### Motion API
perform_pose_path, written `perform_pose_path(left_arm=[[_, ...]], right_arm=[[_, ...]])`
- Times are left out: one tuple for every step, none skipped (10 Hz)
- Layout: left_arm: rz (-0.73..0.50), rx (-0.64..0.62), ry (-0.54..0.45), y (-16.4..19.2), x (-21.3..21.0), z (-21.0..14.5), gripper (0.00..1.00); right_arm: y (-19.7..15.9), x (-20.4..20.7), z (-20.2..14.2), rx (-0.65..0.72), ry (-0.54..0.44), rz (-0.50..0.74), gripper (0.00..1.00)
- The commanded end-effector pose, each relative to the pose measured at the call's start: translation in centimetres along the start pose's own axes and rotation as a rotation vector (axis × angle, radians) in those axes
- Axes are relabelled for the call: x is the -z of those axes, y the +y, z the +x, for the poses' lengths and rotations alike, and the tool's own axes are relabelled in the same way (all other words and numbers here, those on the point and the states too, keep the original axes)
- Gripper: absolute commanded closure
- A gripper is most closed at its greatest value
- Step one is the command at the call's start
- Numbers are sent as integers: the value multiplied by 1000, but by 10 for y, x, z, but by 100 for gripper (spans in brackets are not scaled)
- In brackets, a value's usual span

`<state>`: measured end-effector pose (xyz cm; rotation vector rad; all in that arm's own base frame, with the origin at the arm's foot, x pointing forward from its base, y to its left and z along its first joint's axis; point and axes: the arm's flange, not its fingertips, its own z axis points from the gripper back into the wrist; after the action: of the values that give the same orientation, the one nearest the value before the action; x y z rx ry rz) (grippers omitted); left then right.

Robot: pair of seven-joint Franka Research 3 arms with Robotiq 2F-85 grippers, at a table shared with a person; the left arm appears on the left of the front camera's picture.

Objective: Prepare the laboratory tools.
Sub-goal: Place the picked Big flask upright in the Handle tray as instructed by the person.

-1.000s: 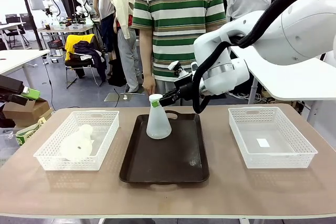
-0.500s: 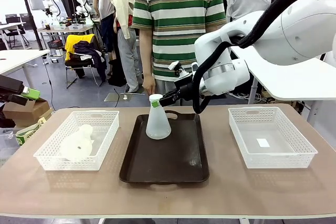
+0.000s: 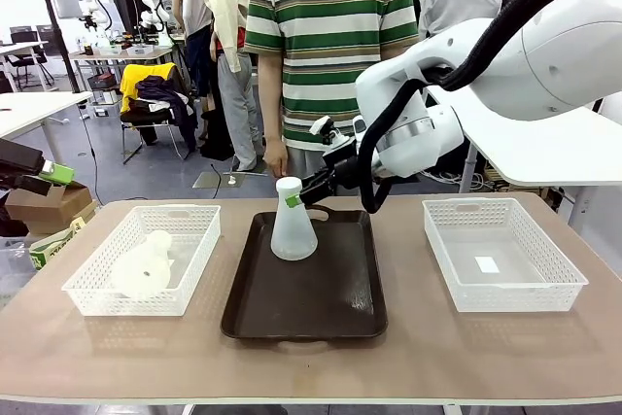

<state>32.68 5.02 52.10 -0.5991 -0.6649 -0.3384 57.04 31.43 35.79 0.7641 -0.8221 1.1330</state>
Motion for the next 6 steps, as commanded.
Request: perform_pose_path(left_arm=[[-18,16,-6,4,-1,0,0],[-18,16,-6,4,-1,0,0],[-18,16,-6,4,-1,0,0],[-18,16,-6,4,-1,0,0],[-18,16,-6,4,-1,0,0],[-18,16,-6,4,-1,0,0]], right_arm=[[4,-6,-2,8,79,-30,0],[4,-8,-3,11,87,-33,0],[2,-8,-3,22,112,-42,0],[0,-6,-1,34,132,-60,0],[0,-5,-5,-2,72,-25,0],[0,-5,-5,-2,72,-25,0]])
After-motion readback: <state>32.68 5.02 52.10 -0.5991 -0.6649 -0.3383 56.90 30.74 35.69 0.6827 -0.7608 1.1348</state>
